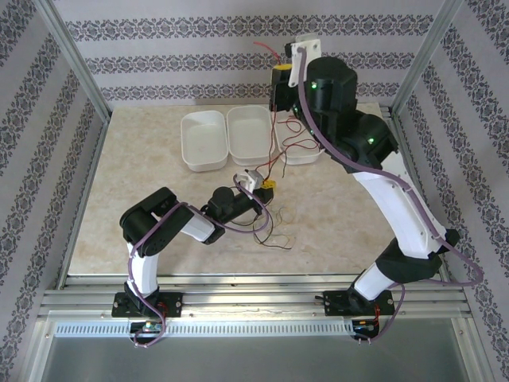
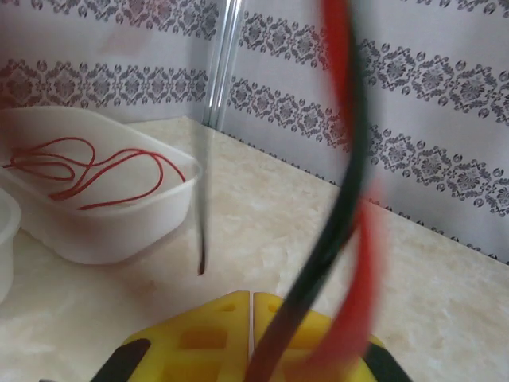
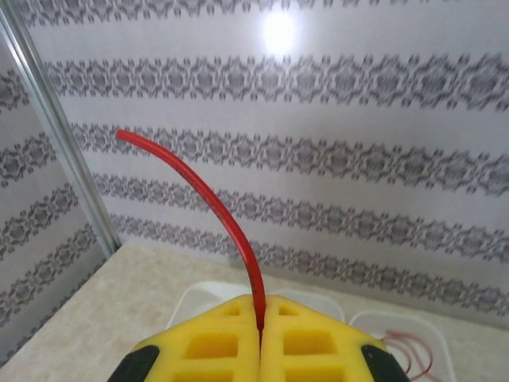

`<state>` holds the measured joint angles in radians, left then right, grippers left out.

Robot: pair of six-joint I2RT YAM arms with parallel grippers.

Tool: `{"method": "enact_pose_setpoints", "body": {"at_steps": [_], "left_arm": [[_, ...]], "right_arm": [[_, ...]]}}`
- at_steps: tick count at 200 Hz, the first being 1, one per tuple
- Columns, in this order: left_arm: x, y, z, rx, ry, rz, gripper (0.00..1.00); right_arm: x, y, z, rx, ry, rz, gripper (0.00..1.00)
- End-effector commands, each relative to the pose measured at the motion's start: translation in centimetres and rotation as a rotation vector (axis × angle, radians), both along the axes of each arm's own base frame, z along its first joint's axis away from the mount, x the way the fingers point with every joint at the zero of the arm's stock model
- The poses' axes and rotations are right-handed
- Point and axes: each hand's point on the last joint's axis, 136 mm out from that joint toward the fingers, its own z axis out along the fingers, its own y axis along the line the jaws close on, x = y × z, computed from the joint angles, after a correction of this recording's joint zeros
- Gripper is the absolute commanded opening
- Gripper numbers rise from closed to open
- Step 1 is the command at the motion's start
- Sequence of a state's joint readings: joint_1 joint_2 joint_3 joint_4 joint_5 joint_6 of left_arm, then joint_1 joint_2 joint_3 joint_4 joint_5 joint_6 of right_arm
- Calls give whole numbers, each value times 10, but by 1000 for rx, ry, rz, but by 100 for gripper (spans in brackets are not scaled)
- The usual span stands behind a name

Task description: Untangle the cables

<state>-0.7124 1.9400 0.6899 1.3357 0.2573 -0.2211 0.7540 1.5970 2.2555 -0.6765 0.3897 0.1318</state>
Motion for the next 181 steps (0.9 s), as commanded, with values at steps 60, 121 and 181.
{"method": "enact_pose_setpoints", "body": {"at_steps": [60, 121, 181], "left_arm": [[-1, 14, -7, 58, 45, 47, 0], [5, 29, -24, 108, 101, 117, 0], [0, 36, -46, 186, 155, 121, 0]], "right_arm": [[-15, -48, 105, -11, -307, -147, 0], [-17, -85, 146, -92, -461, -350, 0], [-13, -109, 158, -117, -501, -439, 0]]}}
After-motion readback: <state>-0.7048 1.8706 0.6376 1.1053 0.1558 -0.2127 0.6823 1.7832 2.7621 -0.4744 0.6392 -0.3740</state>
